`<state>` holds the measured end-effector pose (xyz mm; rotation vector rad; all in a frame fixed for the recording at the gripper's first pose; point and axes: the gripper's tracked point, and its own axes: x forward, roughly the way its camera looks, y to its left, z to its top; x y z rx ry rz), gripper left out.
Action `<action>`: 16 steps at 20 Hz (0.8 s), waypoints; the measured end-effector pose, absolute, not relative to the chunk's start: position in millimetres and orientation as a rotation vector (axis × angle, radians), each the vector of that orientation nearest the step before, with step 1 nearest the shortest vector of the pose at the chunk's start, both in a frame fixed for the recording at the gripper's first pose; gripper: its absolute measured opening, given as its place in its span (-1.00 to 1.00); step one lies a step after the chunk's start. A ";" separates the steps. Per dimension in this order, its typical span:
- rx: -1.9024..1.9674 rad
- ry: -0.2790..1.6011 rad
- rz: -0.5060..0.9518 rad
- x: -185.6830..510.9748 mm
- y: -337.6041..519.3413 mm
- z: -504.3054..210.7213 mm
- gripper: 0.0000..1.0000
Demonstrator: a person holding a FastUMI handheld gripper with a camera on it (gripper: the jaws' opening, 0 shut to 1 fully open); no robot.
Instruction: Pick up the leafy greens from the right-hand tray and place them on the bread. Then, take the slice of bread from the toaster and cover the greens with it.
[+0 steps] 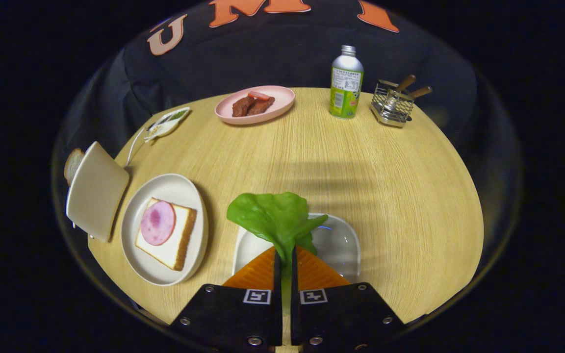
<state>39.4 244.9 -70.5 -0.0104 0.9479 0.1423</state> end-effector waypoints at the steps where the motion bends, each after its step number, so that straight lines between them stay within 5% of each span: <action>1: -0.012 0.933 0.160 38.8 250.9 -62.1 -0.86; 8: -0.062 0.826 0.317 33.7 316.1 -13.7 -0.86; 16: -0.074 0.854 0.432 39.6 385.0 -36.4 -0.83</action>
